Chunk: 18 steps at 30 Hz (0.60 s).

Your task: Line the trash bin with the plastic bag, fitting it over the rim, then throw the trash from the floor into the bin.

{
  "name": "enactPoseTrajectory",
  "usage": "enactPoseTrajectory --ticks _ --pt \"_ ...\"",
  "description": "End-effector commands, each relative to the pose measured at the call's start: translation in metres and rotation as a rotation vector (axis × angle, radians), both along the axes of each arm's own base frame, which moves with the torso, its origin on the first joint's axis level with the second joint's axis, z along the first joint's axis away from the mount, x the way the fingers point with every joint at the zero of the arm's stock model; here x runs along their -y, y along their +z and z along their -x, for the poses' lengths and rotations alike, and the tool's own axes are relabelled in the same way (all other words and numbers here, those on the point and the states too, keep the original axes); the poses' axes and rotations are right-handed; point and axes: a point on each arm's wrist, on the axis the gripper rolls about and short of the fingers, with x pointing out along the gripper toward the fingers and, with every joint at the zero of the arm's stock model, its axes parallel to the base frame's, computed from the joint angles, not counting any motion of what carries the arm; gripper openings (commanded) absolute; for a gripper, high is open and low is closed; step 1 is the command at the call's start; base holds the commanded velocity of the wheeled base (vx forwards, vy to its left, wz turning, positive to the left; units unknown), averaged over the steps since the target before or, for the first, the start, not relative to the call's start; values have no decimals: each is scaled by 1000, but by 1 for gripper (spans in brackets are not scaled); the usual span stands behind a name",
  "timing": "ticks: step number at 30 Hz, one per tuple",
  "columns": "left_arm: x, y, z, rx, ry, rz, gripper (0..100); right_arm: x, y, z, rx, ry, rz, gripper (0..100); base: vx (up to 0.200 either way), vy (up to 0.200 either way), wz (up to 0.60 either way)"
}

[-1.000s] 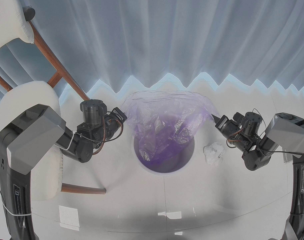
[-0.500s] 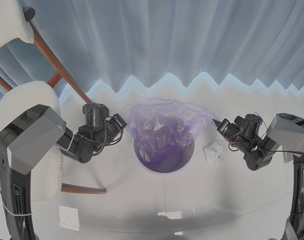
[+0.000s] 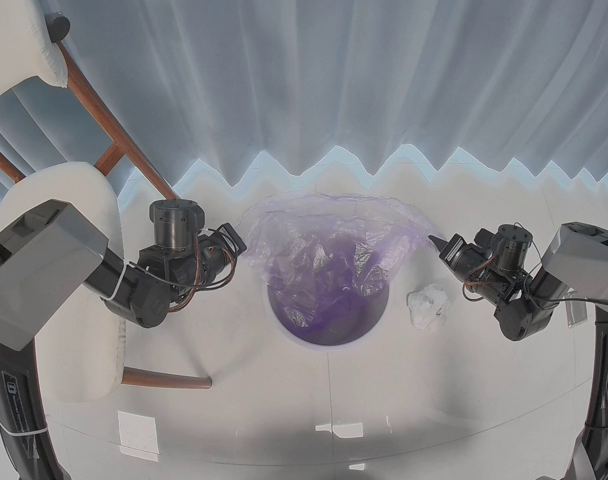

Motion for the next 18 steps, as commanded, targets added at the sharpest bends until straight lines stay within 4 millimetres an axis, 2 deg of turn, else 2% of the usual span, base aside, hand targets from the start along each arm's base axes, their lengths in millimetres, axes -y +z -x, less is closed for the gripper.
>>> enactPoseTrajectory --ticks 1,7,15,16,17,18 --pt "-4 -2 16 -6 -28 -81 0 2 12 8 14 -2 0 0 0 0 0" --pt "3 -5 26 -10 -60 -111 0 2 15 13 10 -1 2 0 0 0 0" --pt "2 -3 33 33 -68 -108 0 1 15 14 13 4 21 0 0 0 0" --pt "2 -3 34 37 -69 -110 0 1 14 14 11 4 21 100 0 0 0" --pt "3 -6 37 34 -81 -131 100 0 15 15 11 6 21 100 0 0 0" --pt "3 -8 39 33 -88 -145 100 0 17 16 16 6 21 100 0 0 0"
